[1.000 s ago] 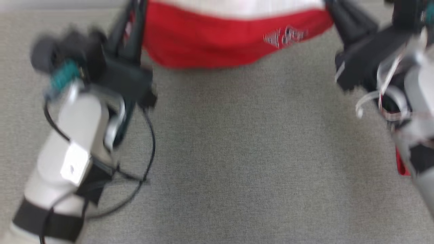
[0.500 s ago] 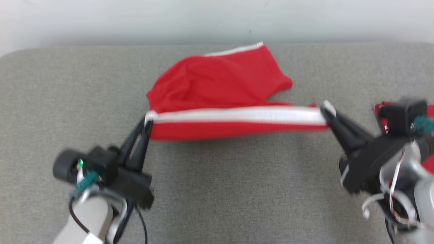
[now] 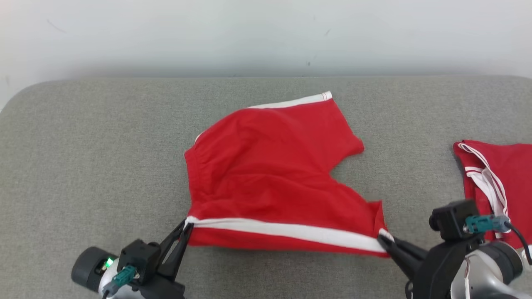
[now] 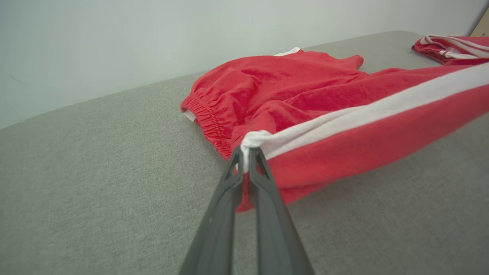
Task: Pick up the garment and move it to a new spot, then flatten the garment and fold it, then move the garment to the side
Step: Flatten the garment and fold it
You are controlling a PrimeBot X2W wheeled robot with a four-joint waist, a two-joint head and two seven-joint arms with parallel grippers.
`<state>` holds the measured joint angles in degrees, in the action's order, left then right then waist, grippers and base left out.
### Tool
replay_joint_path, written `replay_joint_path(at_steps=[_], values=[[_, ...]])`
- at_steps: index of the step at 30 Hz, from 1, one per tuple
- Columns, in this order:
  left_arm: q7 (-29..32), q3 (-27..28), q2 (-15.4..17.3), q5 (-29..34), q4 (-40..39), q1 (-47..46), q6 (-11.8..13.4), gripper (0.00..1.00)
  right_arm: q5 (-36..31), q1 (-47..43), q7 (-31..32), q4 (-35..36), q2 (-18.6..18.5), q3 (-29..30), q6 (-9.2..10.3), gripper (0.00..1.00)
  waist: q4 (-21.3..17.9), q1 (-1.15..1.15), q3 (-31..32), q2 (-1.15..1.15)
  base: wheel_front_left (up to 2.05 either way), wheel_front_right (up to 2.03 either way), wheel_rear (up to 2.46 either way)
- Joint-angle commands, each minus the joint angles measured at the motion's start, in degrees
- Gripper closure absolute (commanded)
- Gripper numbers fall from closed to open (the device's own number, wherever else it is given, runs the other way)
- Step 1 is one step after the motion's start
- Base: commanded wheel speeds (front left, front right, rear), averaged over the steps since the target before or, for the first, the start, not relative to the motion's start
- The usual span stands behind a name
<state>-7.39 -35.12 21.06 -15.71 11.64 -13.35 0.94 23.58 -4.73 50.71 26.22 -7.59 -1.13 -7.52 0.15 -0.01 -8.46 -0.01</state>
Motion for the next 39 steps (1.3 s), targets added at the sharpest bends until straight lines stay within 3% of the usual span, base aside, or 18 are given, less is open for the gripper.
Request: replay_joint_path(at_steps=[1, 13, 21, 31, 39], values=[[0.4, 0.2, 0.6, 0.1, -0.3, 0.6, 0.3, 1.0, 0.4, -0.6, 0.6, 0.4, -0.5, 0.1, 0.08, 1.0, -0.1, 0.01, 0.0, 0.01, 0.0, 0.0, 0.0], [5.5, 1.5, 2.6, -2.2, -8.8, 10.4, 6.9, 1.0, 3.8, -8.9, 10.3, 5.3, -0.2, -0.5, 0.08, 1.0, -1.0, 0.01, 2.2, 0.01, 0.0, 0.0, 0.0], [8.0, 2.6, 5.0, -2.8, -16.9, 14.5, 9.7, 1.0, 4.4, -9.5, 11.1, 8.9, -0.7, 0.8, 0.08, 1.0, -0.9, 0.01, 2.0, 0.01, 0.0, 0.0, 0.0], [9.0, 2.9, 2.4, -2.6, -16.6, 7.4, 9.5, 1.0, 4.3, 2.7, 3.7, 1.9, -2.9, 0.0, 0.08, 1.0, 0.4, 0.01, 0.0, 0.01, 0.0, 0.0, 0.0], [10.3, 2.4, -1.1, -2.3, -12.9, -1.2, 8.5, 1.0, 3.2, 15.1, -1.0, -7.7, -9.7, -4.0, 0.08, 1.0, 2.7, 0.01, -3.2, 0.01, 0.0, 0.0, 0.0]])
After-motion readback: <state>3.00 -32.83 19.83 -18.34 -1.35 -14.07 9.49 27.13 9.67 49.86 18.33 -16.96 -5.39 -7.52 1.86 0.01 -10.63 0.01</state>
